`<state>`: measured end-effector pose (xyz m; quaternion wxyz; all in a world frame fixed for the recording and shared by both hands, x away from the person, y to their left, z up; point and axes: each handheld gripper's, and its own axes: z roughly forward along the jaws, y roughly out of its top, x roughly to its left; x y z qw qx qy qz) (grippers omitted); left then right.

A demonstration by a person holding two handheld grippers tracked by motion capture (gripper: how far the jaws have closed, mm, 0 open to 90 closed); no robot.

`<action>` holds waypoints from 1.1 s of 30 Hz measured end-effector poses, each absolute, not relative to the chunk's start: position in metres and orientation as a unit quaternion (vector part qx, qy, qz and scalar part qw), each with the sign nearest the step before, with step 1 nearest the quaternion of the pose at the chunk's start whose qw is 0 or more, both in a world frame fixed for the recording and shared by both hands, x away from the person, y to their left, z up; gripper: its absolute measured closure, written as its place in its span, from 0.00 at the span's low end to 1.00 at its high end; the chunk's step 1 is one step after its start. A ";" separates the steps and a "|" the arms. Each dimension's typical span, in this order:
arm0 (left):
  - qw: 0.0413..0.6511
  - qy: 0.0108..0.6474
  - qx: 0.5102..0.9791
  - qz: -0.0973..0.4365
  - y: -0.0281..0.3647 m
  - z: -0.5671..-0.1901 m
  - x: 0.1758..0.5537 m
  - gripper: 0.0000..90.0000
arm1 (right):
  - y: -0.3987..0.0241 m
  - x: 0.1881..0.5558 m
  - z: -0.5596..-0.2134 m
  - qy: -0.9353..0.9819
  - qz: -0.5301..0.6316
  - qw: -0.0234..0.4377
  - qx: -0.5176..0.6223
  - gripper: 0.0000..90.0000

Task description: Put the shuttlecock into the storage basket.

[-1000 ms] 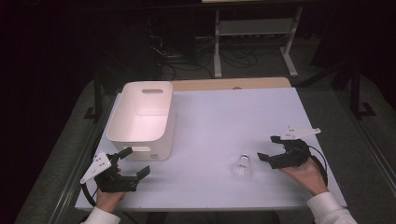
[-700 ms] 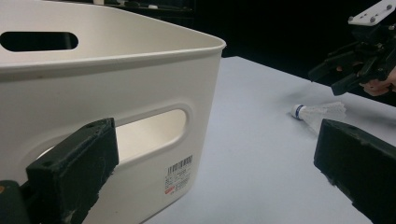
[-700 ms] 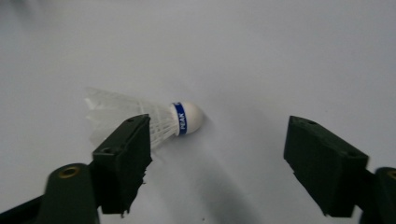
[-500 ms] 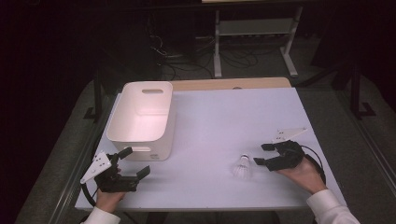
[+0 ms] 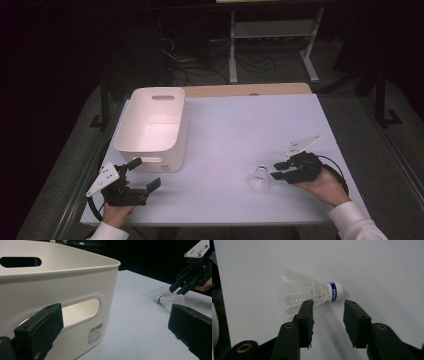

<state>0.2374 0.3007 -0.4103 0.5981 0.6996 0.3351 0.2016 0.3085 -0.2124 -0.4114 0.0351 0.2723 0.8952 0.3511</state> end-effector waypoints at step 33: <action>0.599 0.334 0.700 0.198 0.300 -0.410 0.237 0.00 | -0.185 0.307 -0.427 0.931 0.305 -0.003 0.199 0.98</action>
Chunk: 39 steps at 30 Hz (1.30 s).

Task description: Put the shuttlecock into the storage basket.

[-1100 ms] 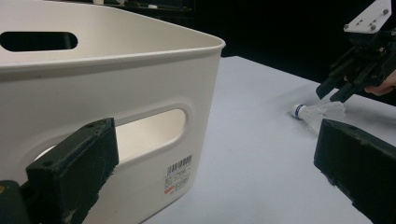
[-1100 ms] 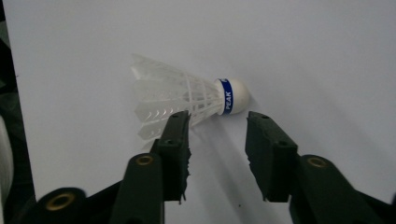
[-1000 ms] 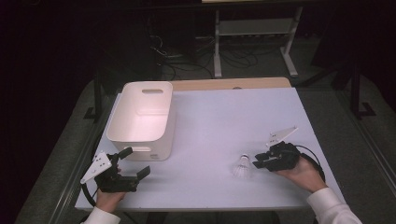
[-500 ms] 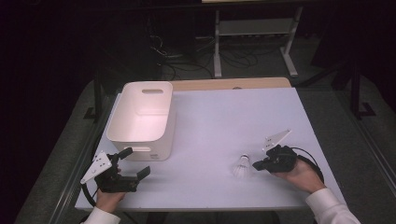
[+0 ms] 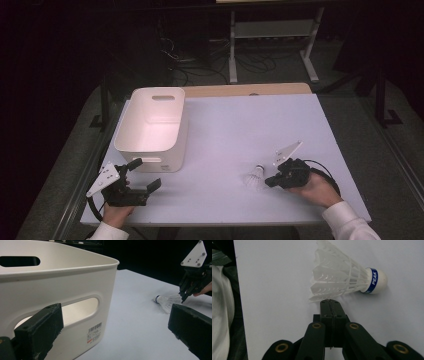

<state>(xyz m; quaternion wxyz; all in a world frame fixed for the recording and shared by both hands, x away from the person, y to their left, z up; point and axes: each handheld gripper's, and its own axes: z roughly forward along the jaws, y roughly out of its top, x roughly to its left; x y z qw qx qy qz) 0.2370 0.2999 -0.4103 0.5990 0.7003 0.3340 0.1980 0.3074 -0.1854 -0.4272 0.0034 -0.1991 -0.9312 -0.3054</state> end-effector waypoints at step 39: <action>0.597 0.331 0.706 0.189 0.299 -0.410 0.236 0.00 | -0.136 0.330 -0.430 -0.931 -0.325 -0.014 -0.163 0.98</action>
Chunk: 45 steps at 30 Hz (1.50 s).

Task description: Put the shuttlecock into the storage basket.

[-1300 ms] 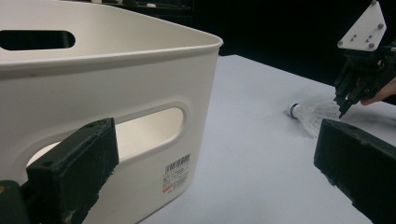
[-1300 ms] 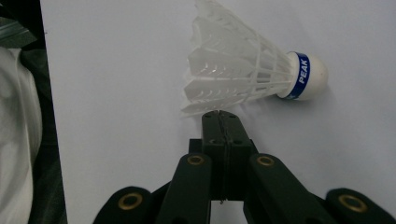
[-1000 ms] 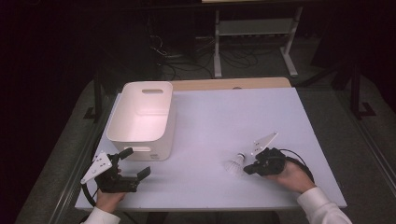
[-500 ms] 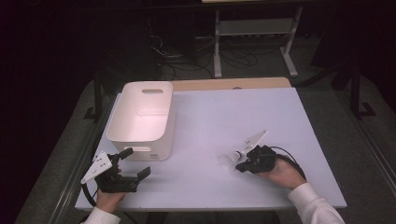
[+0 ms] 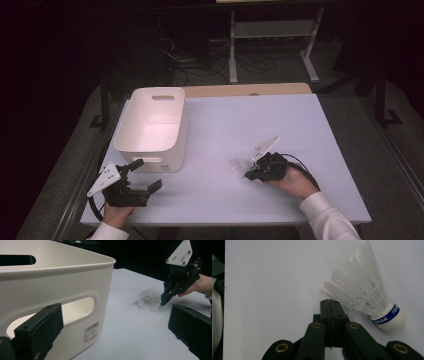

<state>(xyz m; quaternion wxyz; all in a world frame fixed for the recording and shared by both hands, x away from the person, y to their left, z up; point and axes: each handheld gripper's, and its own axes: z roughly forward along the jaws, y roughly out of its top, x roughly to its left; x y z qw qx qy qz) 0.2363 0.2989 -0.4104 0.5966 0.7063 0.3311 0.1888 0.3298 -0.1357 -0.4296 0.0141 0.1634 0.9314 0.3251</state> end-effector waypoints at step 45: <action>0.602 0.328 0.703 0.190 0.300 -0.410 0.236 0.00 | -0.107 0.363 -0.427 0.919 0.335 0.023 0.205 0.98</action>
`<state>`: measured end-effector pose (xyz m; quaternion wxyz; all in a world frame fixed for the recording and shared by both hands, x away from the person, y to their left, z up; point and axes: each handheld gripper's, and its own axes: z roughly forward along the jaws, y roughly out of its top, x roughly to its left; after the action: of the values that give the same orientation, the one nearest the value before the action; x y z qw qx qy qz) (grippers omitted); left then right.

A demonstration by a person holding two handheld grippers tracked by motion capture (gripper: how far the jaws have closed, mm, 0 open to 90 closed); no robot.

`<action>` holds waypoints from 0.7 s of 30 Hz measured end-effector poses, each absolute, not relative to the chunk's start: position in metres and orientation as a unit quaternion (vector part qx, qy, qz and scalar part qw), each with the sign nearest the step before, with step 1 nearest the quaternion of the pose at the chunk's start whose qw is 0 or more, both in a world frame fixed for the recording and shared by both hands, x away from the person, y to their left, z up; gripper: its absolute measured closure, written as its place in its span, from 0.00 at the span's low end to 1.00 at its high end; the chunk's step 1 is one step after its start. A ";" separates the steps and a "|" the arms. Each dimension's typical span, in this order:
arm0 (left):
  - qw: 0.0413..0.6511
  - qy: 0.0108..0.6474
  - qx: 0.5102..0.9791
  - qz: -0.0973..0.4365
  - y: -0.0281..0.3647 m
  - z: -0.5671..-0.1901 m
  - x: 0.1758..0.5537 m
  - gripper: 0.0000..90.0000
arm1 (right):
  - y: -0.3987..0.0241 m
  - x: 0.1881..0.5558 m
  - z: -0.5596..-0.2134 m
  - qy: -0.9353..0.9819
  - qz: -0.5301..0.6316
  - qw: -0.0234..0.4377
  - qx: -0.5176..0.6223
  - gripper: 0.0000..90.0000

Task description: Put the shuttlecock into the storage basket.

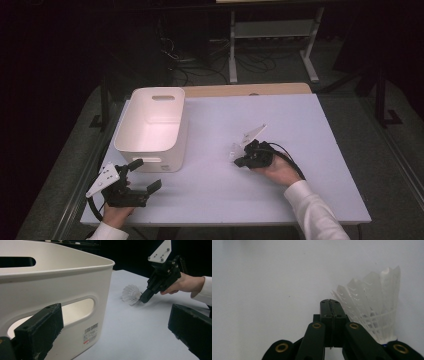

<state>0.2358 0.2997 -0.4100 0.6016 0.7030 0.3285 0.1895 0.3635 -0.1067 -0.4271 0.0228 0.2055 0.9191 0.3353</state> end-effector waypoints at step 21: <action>0.603 0.330 0.701 0.188 0.299 -0.410 0.236 0.00 | -0.135 0.364 -0.409 0.895 0.379 0.030 0.234 0.88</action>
<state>0.2358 0.2989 -0.4101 0.6034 0.7012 0.3301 0.1877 0.3641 -0.1348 -0.4087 0.0297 0.2338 0.8947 0.3795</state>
